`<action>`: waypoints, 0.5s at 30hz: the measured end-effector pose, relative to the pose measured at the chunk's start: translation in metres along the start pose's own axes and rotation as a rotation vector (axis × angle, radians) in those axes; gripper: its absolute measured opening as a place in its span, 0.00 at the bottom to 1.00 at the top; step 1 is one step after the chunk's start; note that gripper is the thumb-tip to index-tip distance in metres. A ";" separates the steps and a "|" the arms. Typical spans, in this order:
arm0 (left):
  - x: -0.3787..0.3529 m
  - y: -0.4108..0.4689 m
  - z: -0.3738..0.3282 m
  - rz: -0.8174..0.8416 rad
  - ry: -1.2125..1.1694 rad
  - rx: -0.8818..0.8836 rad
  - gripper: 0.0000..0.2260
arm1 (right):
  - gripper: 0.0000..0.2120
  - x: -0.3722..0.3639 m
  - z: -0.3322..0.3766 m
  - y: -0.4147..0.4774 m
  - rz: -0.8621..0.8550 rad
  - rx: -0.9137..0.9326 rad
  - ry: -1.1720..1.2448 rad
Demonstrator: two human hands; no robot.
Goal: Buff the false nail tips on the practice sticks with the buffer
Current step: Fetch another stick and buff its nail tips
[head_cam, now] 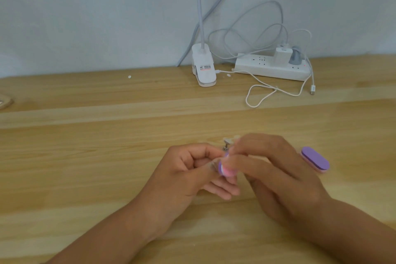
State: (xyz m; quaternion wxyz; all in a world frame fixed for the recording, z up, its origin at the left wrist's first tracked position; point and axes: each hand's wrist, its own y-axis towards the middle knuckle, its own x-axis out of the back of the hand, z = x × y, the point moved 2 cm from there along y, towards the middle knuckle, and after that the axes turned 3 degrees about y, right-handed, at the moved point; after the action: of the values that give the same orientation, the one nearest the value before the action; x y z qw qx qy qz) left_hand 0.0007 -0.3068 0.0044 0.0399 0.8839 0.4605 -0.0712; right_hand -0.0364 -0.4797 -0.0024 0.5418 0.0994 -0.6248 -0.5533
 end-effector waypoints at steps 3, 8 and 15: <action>0.001 0.000 0.000 0.007 0.004 0.003 0.05 | 0.12 0.002 -0.008 0.000 0.012 -0.038 0.000; 0.000 0.000 0.001 0.007 0.044 -0.009 0.06 | 0.13 0.003 -0.013 -0.001 0.079 -0.054 0.052; -0.003 0.000 0.002 0.005 0.139 -0.030 0.10 | 0.15 0.003 0.000 0.010 0.125 -0.076 0.162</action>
State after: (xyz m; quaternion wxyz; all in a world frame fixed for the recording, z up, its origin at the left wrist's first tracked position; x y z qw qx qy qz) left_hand -0.0011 -0.3096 0.0028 0.0213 0.8872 0.4610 -0.0029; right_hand -0.0328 -0.4785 0.0070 0.6274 0.0843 -0.5623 -0.5320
